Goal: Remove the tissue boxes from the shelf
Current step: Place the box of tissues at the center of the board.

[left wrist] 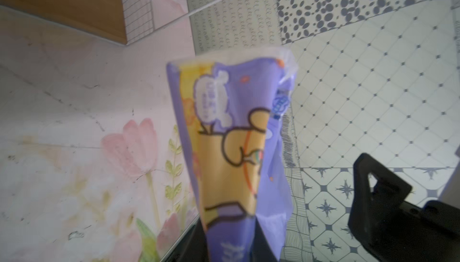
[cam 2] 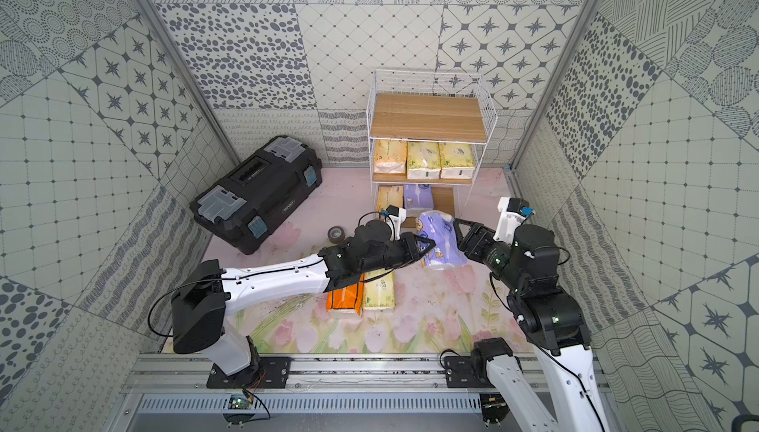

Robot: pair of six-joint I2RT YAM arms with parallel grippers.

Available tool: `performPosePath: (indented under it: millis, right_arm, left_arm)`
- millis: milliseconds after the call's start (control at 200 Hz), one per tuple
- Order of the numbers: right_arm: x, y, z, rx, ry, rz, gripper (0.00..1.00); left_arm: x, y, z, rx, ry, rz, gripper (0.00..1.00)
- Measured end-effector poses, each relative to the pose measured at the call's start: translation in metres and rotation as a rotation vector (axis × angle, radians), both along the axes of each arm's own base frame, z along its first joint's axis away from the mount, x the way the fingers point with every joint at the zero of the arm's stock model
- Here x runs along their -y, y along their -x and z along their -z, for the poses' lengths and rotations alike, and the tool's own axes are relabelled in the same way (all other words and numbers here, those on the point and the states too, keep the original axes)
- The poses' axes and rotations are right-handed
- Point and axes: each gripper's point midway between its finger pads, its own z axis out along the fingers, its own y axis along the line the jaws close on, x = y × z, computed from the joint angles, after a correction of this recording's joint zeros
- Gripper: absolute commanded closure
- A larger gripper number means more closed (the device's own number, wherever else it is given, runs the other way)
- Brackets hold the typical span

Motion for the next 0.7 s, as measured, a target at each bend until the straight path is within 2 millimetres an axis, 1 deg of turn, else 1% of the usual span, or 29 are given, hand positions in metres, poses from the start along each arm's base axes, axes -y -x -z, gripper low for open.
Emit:
performPosePath:
  millis: [45, 50, 75, 105, 165, 250, 305, 380, 475, 555, 595, 650, 701]
  right_arm:
    - [-0.001, 0.0, 0.016, -0.039, 0.0, -0.004, 0.4]
    - [-0.001, -0.001, 0.017, -0.042, -0.001, -0.004, 0.4]
    - [-0.002, -0.001, 0.026, -0.064, -0.003, -0.004, 0.4]
    - [-0.002, -0.001, 0.036, -0.089, -0.005, -0.003, 0.4]
    - [-0.004, -0.002, 0.061, -0.149, -0.01, -0.003, 0.4]
    - [-0.007, -0.004, 0.095, -0.234, -0.026, -0.005, 0.43]
    - [-0.01, -0.004, 0.117, -0.291, -0.038, -0.013, 0.45]
    - [-0.015, -0.006, 0.14, -0.351, -0.057, -0.022, 0.46]
    - [-0.019, -0.007, 0.161, -0.404, -0.078, -0.026, 0.46]
    - [-0.021, -0.01, 0.173, -0.421, -0.091, -0.026, 0.46]
    - [-0.022, -0.011, 0.178, -0.432, -0.097, -0.027, 0.46]
    - [-0.023, -0.015, 0.185, -0.444, -0.101, -0.029, 0.46]
    - [-0.024, -0.017, 0.191, -0.455, -0.104, -0.029, 0.44]
  left_arm:
    - [-0.001, 0.011, 0.023, -0.023, -0.048, 0.007, 0.93]
    - [-0.001, 0.011, 0.023, -0.023, -0.048, 0.007, 0.93]
    - [-0.002, 0.017, 0.037, -0.036, -0.078, 0.015, 0.93]
    - [-0.002, 0.023, 0.049, -0.047, -0.103, 0.022, 0.93]
    - [-0.002, 0.033, 0.07, -0.063, -0.149, 0.031, 0.92]
    - [-0.002, 0.04, 0.095, -0.084, -0.198, 0.035, 0.9]
    - [-0.002, 0.041, 0.108, -0.094, -0.224, 0.031, 0.88]
    - [-0.002, 0.041, 0.12, -0.1, -0.251, 0.024, 0.84]
    - [-0.002, 0.039, 0.134, -0.101, -0.287, 0.01, 0.8]
    - [-0.005, 0.037, 0.142, -0.1, -0.314, -0.005, 0.7]
    - [-0.007, 0.036, 0.145, -0.1, -0.327, -0.013, 0.61]
    - [-0.01, 0.034, 0.148, -0.095, -0.346, -0.024, 0.46]
    - [-0.012, 0.033, 0.148, -0.094, -0.354, -0.038, 0.38]
